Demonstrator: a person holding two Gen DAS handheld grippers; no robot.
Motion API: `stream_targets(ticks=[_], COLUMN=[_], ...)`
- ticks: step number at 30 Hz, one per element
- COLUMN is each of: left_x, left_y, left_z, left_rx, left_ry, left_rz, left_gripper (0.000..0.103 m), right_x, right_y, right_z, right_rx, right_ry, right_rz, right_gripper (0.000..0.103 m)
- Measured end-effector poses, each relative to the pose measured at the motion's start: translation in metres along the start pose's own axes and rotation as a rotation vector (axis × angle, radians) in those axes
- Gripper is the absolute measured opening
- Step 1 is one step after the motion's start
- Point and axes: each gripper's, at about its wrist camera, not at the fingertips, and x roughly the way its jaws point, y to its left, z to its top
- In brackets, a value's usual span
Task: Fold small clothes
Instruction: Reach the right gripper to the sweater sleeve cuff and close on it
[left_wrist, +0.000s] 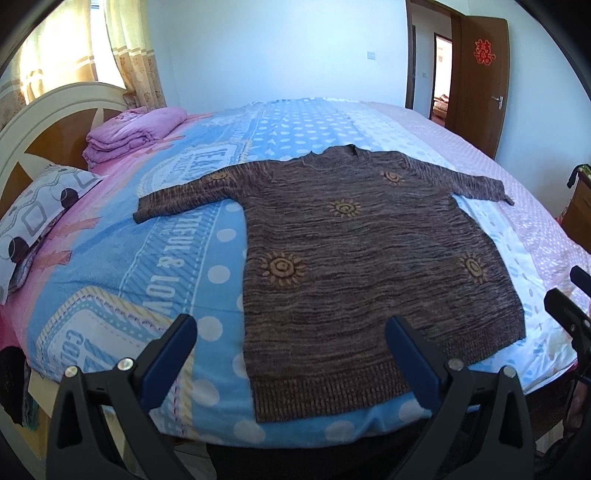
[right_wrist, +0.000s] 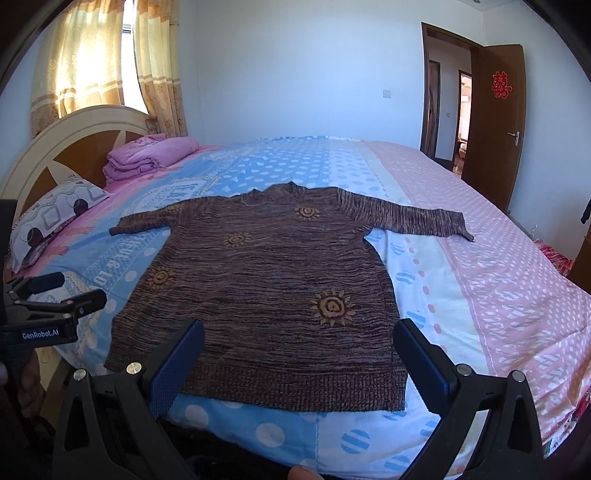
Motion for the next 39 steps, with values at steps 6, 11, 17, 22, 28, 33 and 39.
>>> stream_targets(ticks=[6,11,17,22,28,33,39], left_x=[0.037,0.072,0.100,0.121,0.144,0.167,0.195], left_y=[-0.004,-0.009,-0.017,-0.026,-0.032,-0.035,-0.037], left_z=[0.018,0.035,0.052,0.072,0.098,0.118,0.137], left_rx=[0.051,0.079,0.087,0.102,0.107,0.096,0.079], left_ry=[0.023,0.042,0.042,0.014,-0.023,-0.028,-0.022], left_rz=[0.035,0.070,0.080,0.102,0.127,0.151,0.174], left_gripper=[0.103,0.103,0.103,0.103,0.103,0.103,0.103], right_x=[0.037,0.069,0.102,0.127,0.156,0.174,0.197], right_y=[-0.020,-0.044,-0.073,-0.098,-0.133,-0.170,-0.226], right_z=[0.012,0.024,0.037,0.047,0.059,0.071,0.088], right_rx=[0.008,0.055,0.090,0.108,0.135,0.179,0.245], right_ry=[0.033,0.058,0.079,0.097,0.104,0.100,0.104], right_rz=[-0.015,-0.009,-0.040,-0.085,-0.125,-0.176,-0.244], right_gripper=[0.102,0.102,0.102,0.102,0.102,0.102,0.102])
